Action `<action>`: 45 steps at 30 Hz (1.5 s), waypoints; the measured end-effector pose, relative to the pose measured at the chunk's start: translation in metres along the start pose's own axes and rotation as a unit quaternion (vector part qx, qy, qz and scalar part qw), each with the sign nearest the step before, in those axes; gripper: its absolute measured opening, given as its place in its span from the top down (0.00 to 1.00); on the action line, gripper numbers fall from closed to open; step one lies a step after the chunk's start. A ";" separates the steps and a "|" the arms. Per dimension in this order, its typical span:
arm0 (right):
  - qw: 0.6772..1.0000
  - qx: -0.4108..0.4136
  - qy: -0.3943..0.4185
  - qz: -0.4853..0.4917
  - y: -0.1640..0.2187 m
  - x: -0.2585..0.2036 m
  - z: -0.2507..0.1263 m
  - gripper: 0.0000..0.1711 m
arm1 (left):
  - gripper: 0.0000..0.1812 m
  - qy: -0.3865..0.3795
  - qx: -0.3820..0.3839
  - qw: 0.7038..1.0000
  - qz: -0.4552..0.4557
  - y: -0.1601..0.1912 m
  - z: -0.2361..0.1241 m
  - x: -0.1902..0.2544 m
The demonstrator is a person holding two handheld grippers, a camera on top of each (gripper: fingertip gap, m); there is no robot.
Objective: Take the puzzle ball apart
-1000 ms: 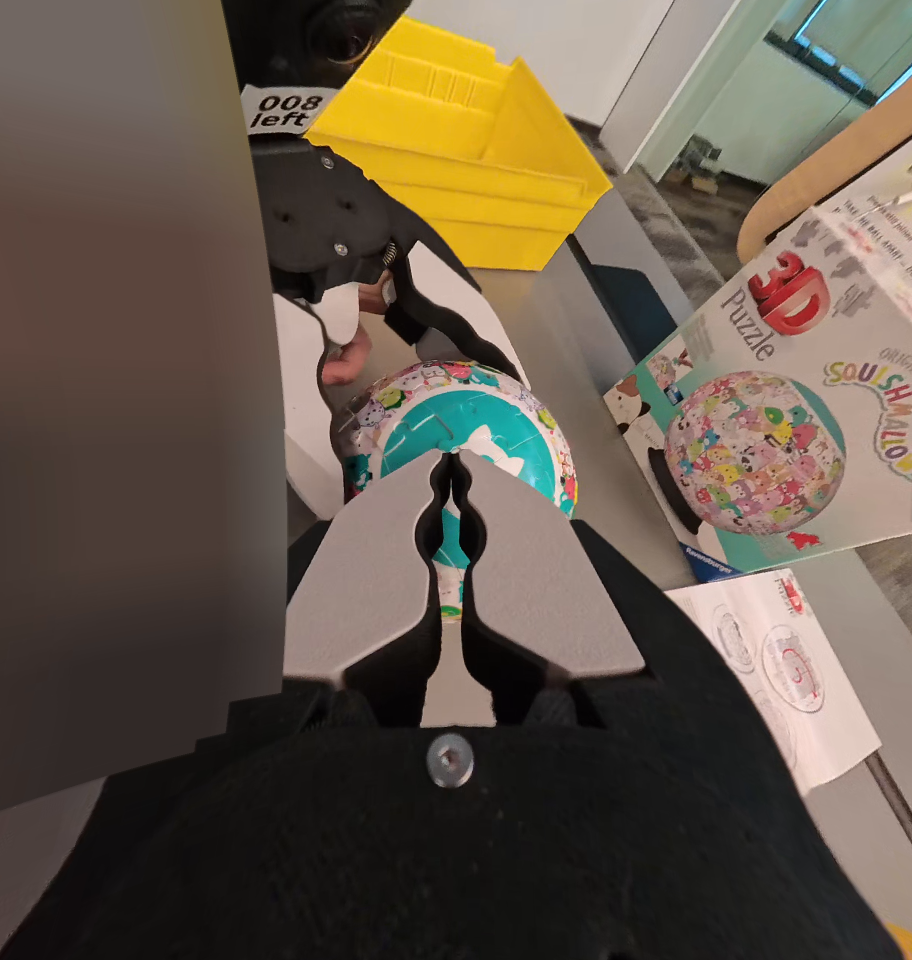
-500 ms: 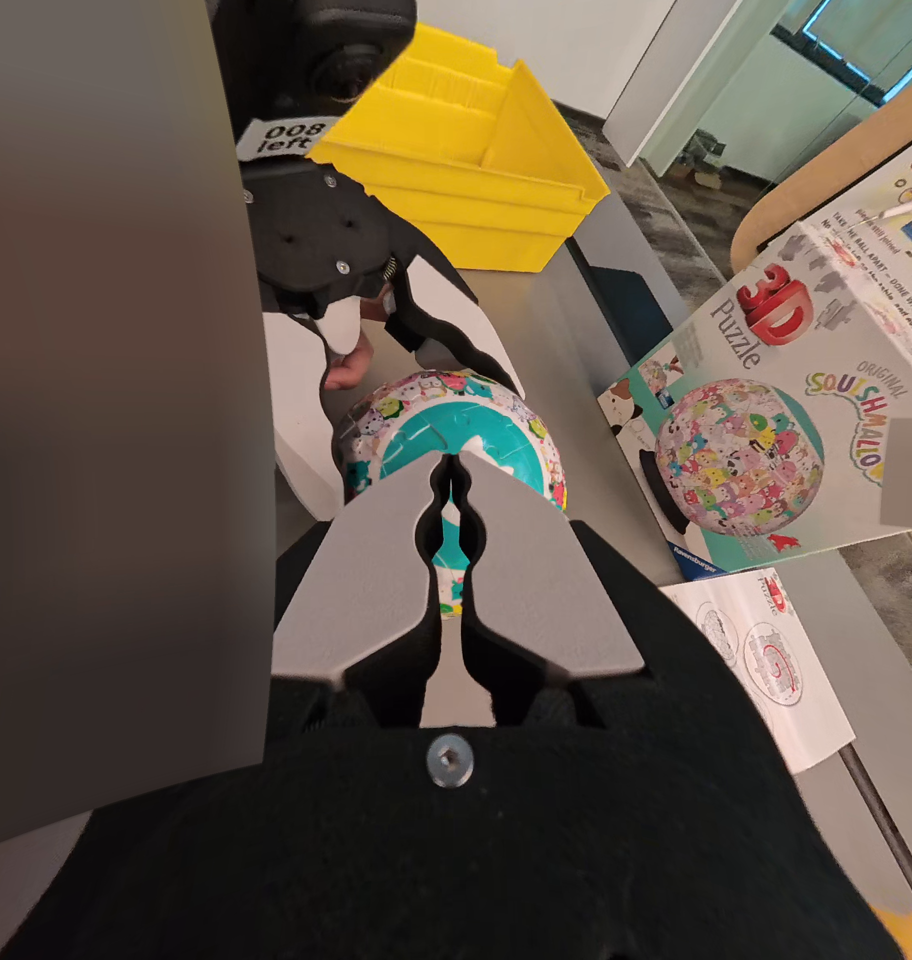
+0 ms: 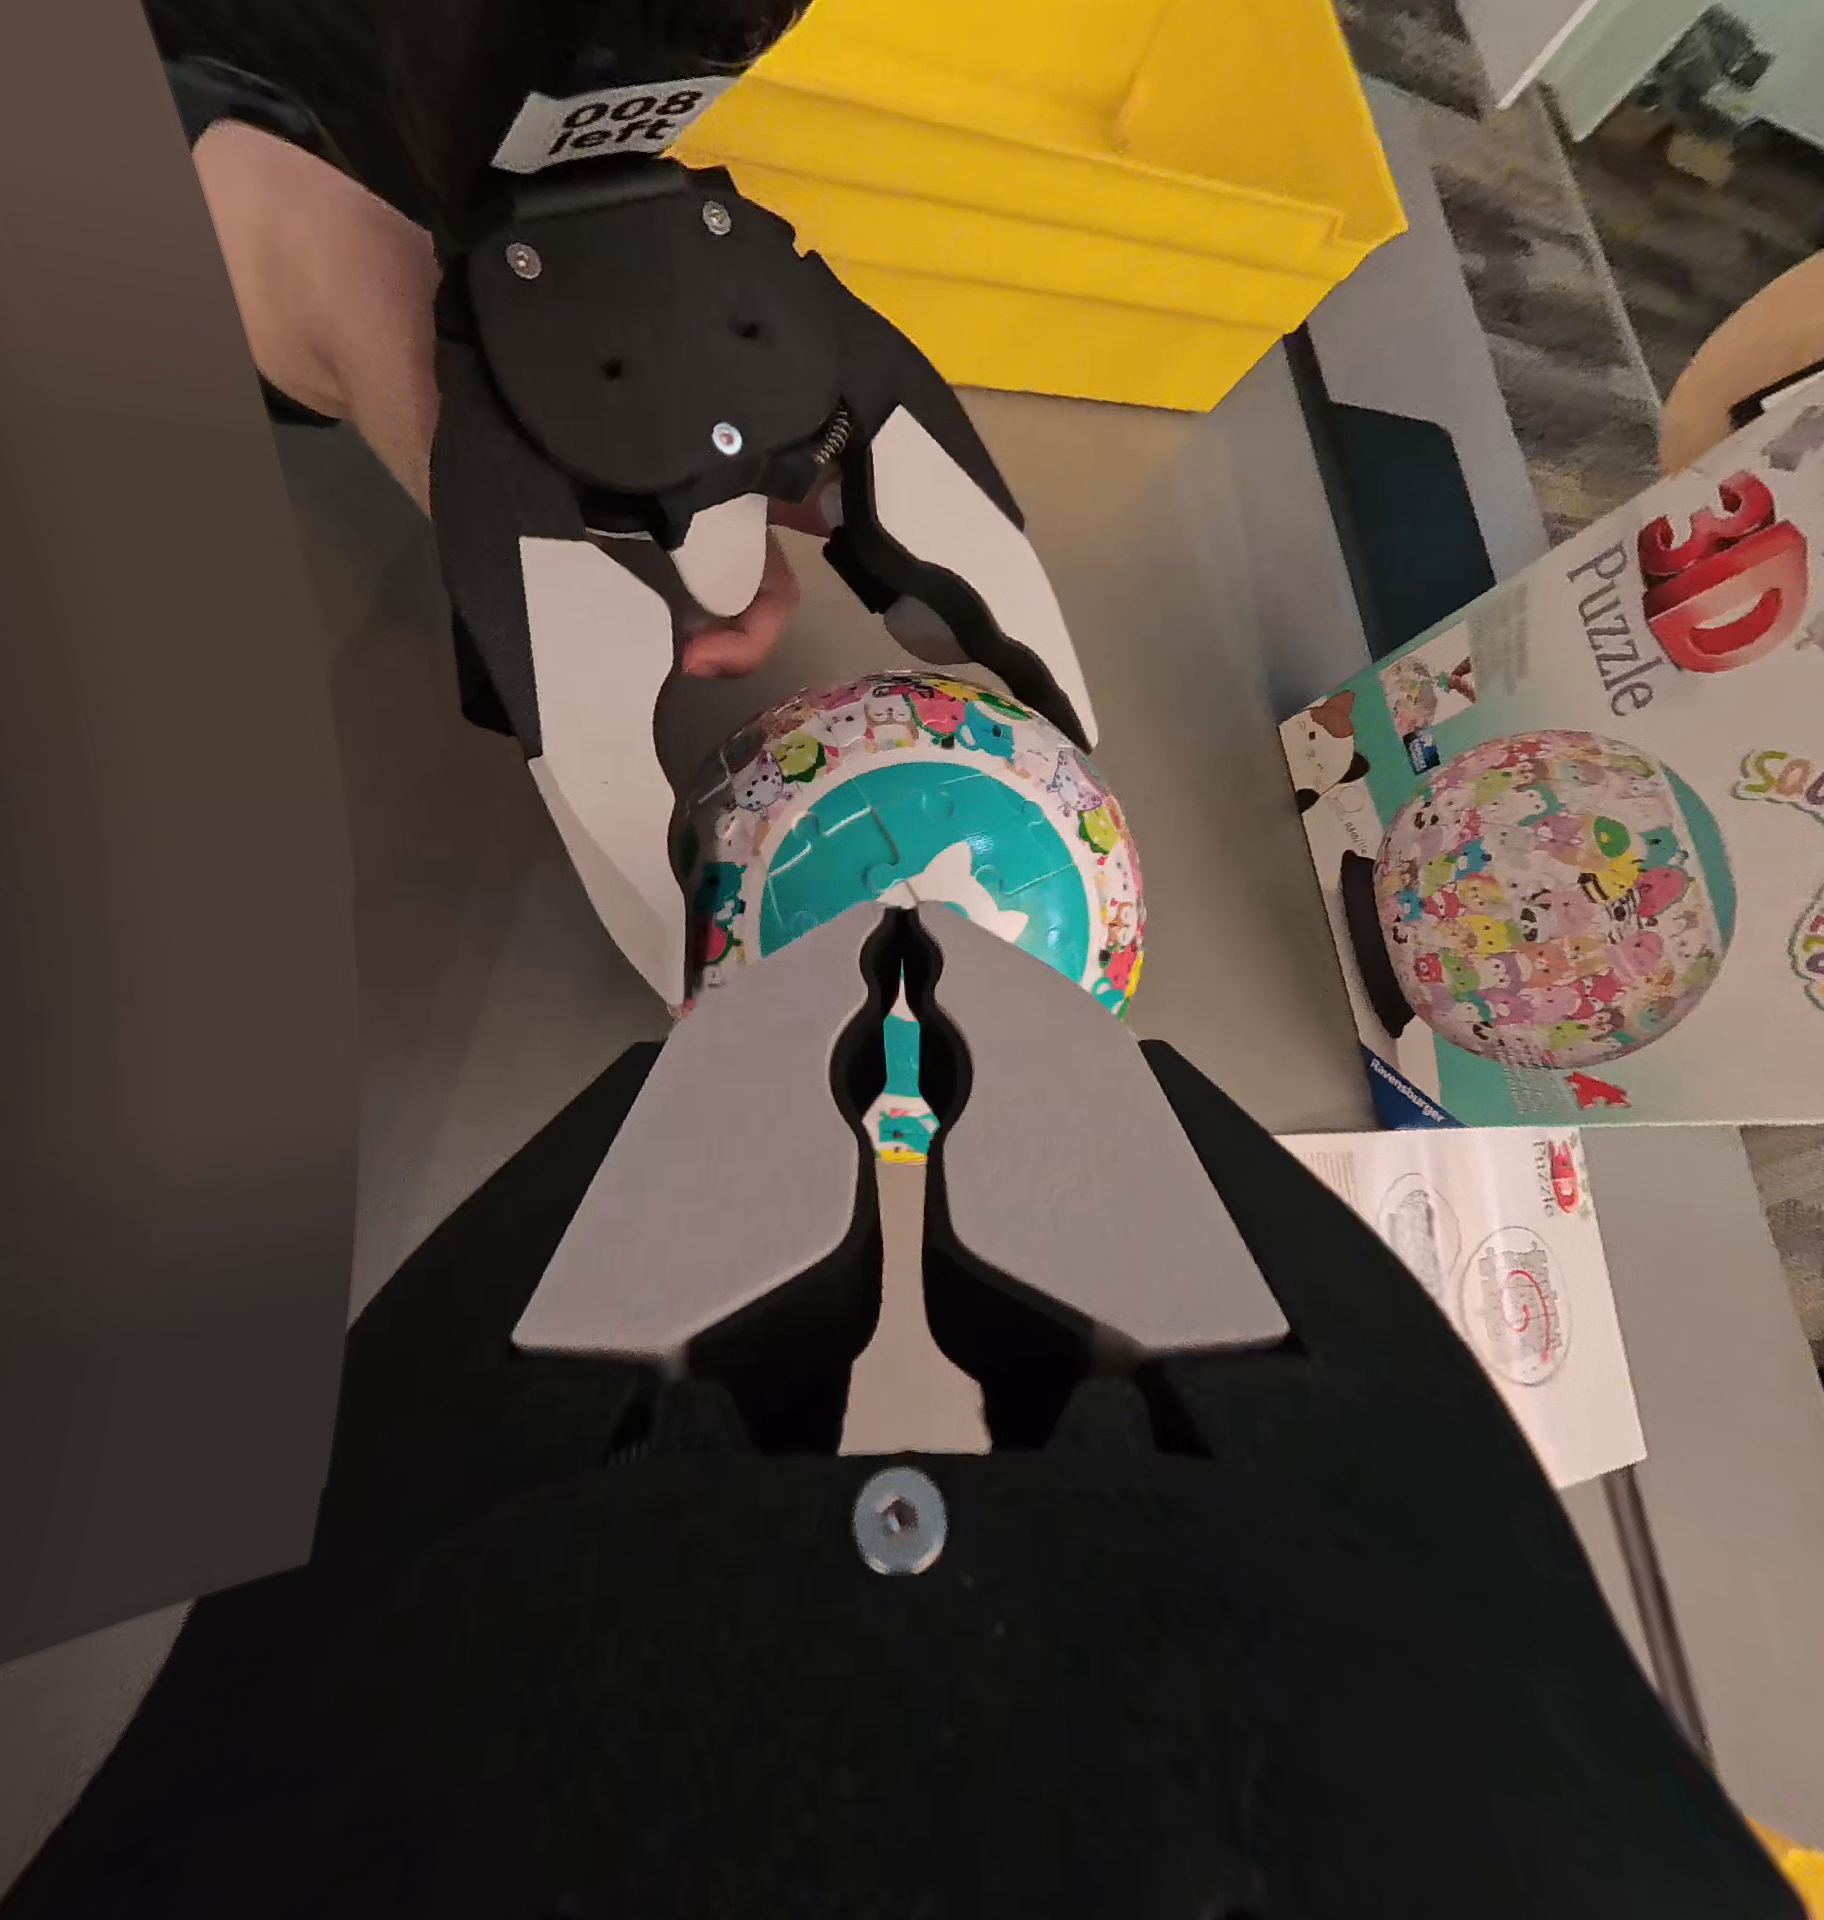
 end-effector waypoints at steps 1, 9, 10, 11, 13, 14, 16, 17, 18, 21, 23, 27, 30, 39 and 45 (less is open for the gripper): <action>1.000 -0.007 -0.014 -0.011 -0.001 0.000 -0.001 0.99 | 0.32 0.000 0.000 1.000 0.000 0.000 0.000 0.000; 0.996 -0.024 -0.055 -0.072 0.001 -0.010 0.011 0.99 | 0.31 0.001 0.001 1.000 0.000 0.001 0.000 0.000; 0.996 -0.020 -0.059 -0.069 0.000 -0.010 0.010 0.99 | 0.31 0.001 0.001 1.000 0.001 0.001 0.000 0.000; 0.996 -0.020 -0.056 -0.072 0.000 -0.009 0.009 0.99 | 0.31 0.001 0.001 1.000 0.002 0.001 -0.001 0.000; 0.996 -0.014 -0.044 -0.081 -0.003 -0.007 0.005 0.99 | 0.31 0.001 -0.001 1.000 0.003 0.001 -0.001 0.000; 0.996 -0.007 -0.039 -0.083 -0.006 -0.007 0.002 0.98 | 0.31 0.001 -0.001 1.000 0.003 0.001 0.000 0.000; 0.995 0.007 -0.033 -0.088 -0.013 -0.007 -0.002 0.97 | 0.31 0.001 -0.001 1.000 0.002 0.001 0.000 0.000; 0.995 0.008 -0.030 -0.093 -0.014 -0.007 -0.002 0.97 | 0.31 0.002 -0.001 1.000 0.003 0.001 0.000 0.000; 0.995 0.000 -0.030 -0.094 -0.011 -0.007 0.000 0.97 | 0.31 0.001 -0.001 1.000 0.003 0.001 0.000 0.000; 0.996 -0.014 -0.041 -0.080 0.000 -0.006 0.012 0.98 | 0.30 -0.003 -0.002 1.000 0.002 0.001 0.000 -0.001; 0.995 -0.032 -0.037 -0.084 0.004 -0.004 0.010 0.98 | 0.31 -0.003 -0.002 1.000 0.008 0.001 -0.001 -0.001; 0.994 -0.025 -0.040 -0.097 0.005 -0.009 0.012 0.96 | 0.31 -0.003 -0.002 1.000 0.007 0.001 0.000 -0.001; 0.994 -0.024 -0.020 -0.107 0.004 -0.004 0.009 0.97 | 0.32 -0.004 -0.001 1.000 0.008 0.001 -0.001 -0.002; 0.996 0.000 -0.023 -0.085 -0.001 -0.006 0.010 0.99 | 0.32 -0.007 0.000 1.000 0.009 0.002 0.000 -0.002; 0.997 -0.016 -0.011 -0.076 0.004 -0.001 0.012 0.99 | 0.32 -0.008 0.001 1.000 0.010 0.001 0.000 -0.002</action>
Point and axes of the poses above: each gripper's, where its closed fingertips meet, z out along the fingers, y out of its underside, x = y × z across the jaws, the point moved 2 cm from there along -z, back along the fingers, and after that the axes turned 5 degrees about -z, right-handed, at the moved point
